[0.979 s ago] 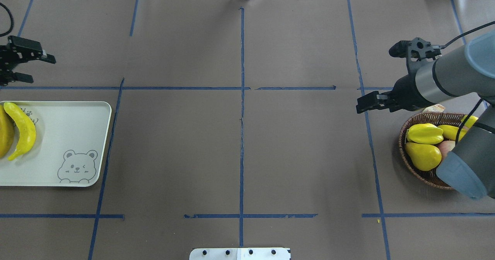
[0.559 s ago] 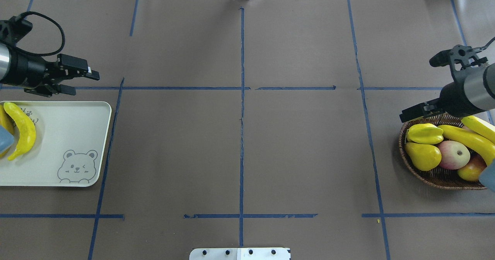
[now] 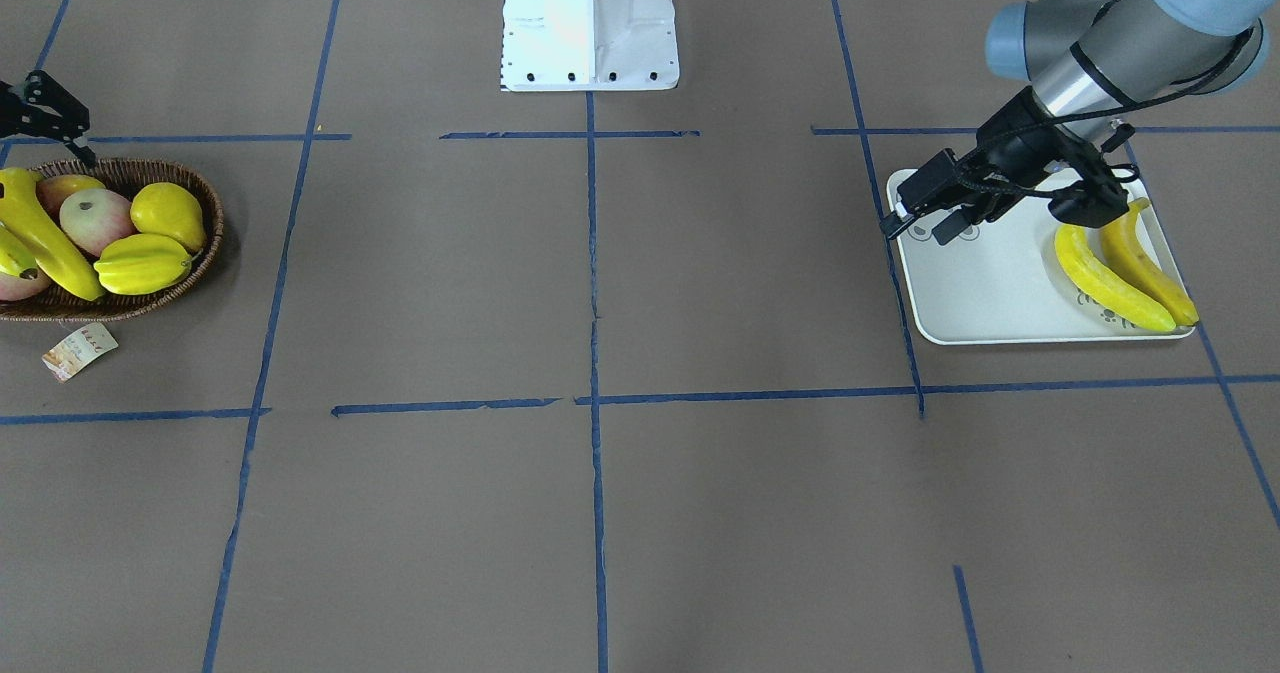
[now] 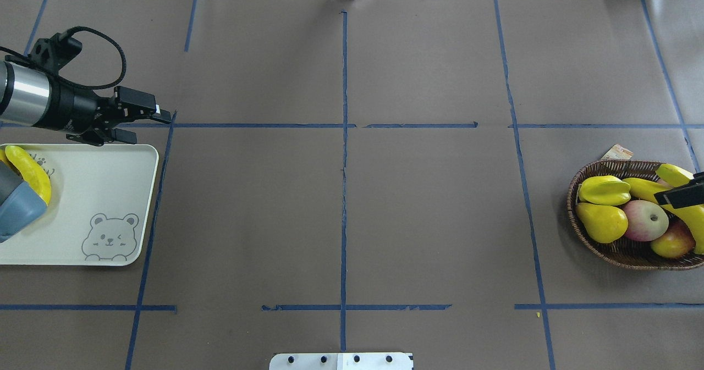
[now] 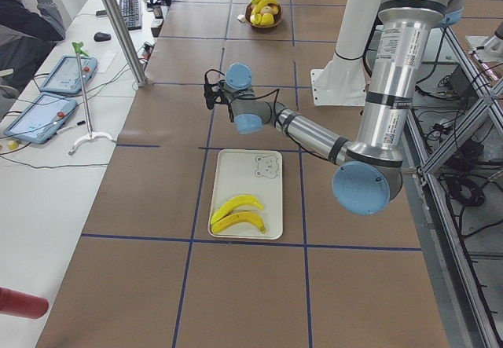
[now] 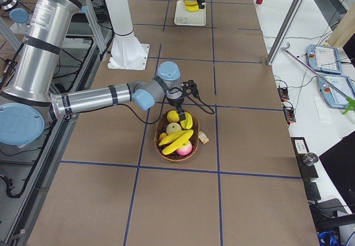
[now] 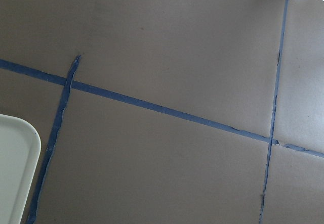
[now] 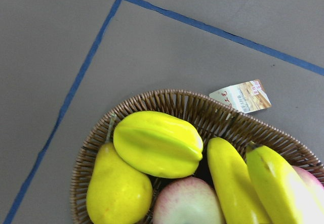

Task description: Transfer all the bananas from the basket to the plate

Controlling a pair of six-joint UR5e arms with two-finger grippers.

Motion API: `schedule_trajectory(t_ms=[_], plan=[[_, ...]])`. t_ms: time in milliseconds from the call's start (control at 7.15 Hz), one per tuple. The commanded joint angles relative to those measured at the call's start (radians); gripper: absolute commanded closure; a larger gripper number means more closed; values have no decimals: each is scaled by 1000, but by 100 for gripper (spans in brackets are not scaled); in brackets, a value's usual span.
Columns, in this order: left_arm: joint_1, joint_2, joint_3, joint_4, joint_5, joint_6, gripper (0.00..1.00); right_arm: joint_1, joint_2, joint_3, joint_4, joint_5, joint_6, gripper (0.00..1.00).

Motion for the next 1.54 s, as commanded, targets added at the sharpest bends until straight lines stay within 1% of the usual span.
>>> schedule_trajectory(t_ms=[0, 140, 420, 839, 1119, 1259, 1399], plan=[[21, -2, 0, 2, 21, -2, 0, 164, -28, -127, 60, 136, -286, 0], [24, -2, 0, 2, 21, -2, 0, 196, -30, -167, 63, 161, -399, 0], [26, -2, 2, 2, 23, -2, 0, 206, -31, -203, 63, 173, -481, 0], [26, -2, 3, 2, 21, -2, 0, 203, -24, -281, 78, 166, -507, 0], [29, -2, 4, 2, 21, -2, 0, 194, -19, -304, 75, 166, -501, 2], [29, -2, 2, 2, 21, -2, 0, 180, -10, -304, 74, 166, -495, 6], [29, -2, 2, 2, 21, -2, 0, 160, 1, -307, 72, 164, -490, 13]])
